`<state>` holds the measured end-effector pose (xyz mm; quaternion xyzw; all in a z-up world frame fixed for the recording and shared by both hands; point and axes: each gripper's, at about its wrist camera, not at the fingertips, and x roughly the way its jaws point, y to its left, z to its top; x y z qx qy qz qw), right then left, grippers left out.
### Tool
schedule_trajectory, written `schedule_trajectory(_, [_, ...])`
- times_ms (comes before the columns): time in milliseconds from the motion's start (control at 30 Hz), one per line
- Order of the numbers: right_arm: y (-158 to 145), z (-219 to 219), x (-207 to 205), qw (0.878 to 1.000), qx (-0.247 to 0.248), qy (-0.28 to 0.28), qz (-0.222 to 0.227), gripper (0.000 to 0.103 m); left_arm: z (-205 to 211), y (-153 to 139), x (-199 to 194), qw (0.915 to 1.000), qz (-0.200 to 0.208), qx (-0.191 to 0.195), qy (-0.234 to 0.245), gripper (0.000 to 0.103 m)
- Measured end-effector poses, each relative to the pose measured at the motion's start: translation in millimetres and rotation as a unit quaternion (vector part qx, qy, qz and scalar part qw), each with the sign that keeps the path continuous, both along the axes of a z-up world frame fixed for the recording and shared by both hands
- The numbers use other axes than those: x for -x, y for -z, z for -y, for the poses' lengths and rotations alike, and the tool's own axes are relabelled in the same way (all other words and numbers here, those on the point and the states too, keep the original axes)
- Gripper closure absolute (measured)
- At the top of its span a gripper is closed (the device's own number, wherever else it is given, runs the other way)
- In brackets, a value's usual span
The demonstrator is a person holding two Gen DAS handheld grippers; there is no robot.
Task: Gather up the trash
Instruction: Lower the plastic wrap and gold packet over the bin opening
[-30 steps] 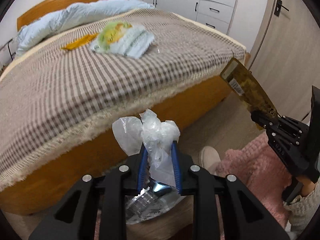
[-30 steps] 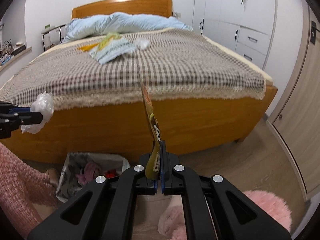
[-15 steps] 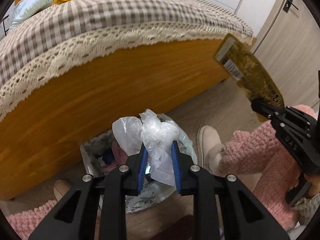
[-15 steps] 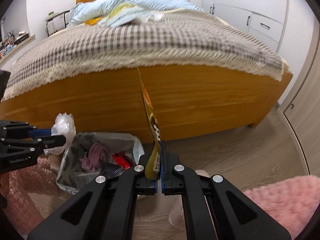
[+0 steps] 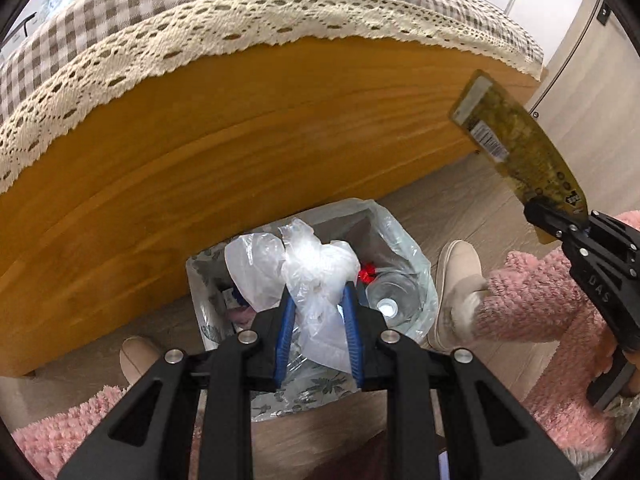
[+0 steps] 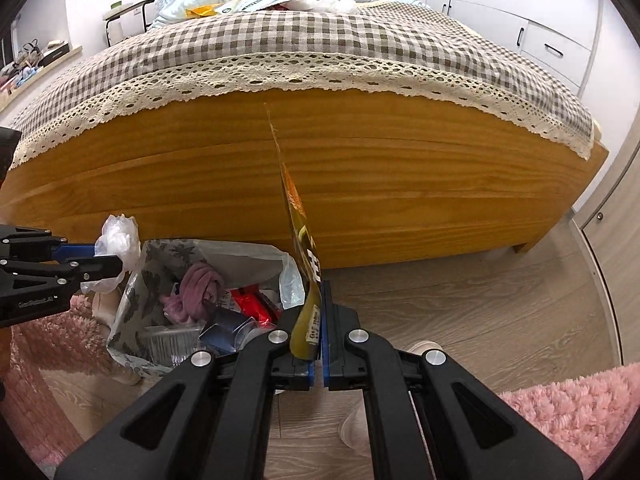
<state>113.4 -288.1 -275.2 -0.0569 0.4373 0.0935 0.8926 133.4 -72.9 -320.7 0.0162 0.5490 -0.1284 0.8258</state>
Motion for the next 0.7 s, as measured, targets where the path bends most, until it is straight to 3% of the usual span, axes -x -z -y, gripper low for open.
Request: schedule_trajectory(700, [5.8,-6.7,-0.6,0.999,0.025,-0.013,-0.019,0.101,-0.1,18.1,-0.8,0.9995,-0.026,-0.003,-0.015,0.081])
